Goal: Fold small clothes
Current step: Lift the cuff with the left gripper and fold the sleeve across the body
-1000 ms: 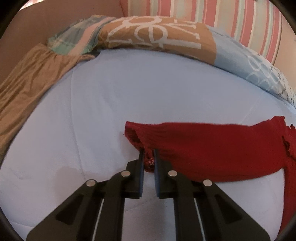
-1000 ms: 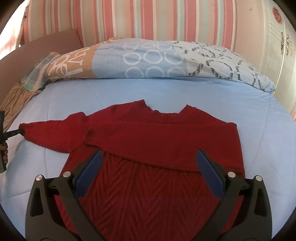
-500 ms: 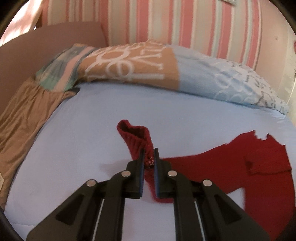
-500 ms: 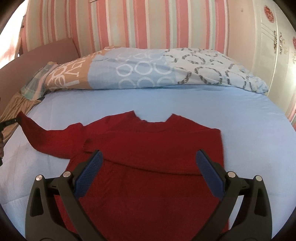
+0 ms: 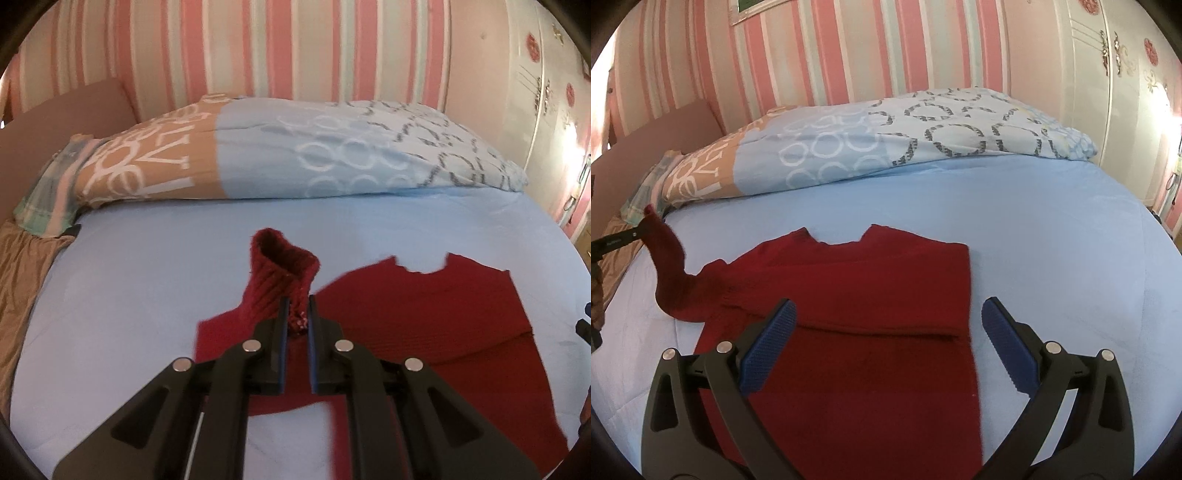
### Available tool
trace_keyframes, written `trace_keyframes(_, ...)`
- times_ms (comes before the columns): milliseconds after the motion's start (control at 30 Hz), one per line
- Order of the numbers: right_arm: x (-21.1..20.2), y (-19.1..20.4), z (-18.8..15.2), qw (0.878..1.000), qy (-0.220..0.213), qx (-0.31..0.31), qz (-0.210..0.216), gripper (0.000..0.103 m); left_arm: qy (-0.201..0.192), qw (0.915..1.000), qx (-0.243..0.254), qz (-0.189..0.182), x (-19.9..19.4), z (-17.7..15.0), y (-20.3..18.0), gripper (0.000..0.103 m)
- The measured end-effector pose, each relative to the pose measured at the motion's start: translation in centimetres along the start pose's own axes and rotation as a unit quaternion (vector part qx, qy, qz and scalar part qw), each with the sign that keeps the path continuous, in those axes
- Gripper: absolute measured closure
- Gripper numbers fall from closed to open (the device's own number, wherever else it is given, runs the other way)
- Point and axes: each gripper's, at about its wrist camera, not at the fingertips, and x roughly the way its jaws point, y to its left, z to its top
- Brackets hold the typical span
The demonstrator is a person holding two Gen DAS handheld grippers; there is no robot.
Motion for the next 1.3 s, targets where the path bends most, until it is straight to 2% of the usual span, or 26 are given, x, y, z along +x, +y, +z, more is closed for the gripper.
trace_keyframes(100, 0.0, -1.3, 0.1, 1.0, -0.002, 0.0, 0.0, 0.003, 0.005, 0.9999, 0.005, 0.007, 0.8, 0.1, -3.6, 0.095)
trace_keyframes(400, -0.3, -5.9, 0.8, 1.0, -0.007, 0.006, -0.009, 0.003, 0.03, 0.9991, 0.0, 0.031, 3.2, -0.4, -11.5, 0.095)
trace_keyframes(600, -0.6, -9.6, 0.9, 1.0, -0.011, 0.01, -0.017, 0.003, 0.046, 0.9989, -0.001, 0.009, 4.7, -0.6, -16.7, 0.095)
trace_keyframes(800, -0.7, -13.3, -0.1, 0.999, -0.005, 0.025, -0.031, 0.003, 0.049, 0.9979, 0.041, -0.001, 6.8, -0.4, -24.1, 0.095)
trace_keyframes(900, -0.7, -14.8, -0.4, 0.999, -0.004, 0.031, -0.036, 0.003, 0.054, 0.9974, 0.046, -0.008, 8.0, -0.6, -26.8, 0.095)
trace_keyframes(1300, -0.6, -18.4, -1.0, 0.998, -0.005, 0.051, -0.045, 0.003, 0.079, 0.9934, 0.069, -0.046, 11.8, -2.6, -34.4, 0.095)
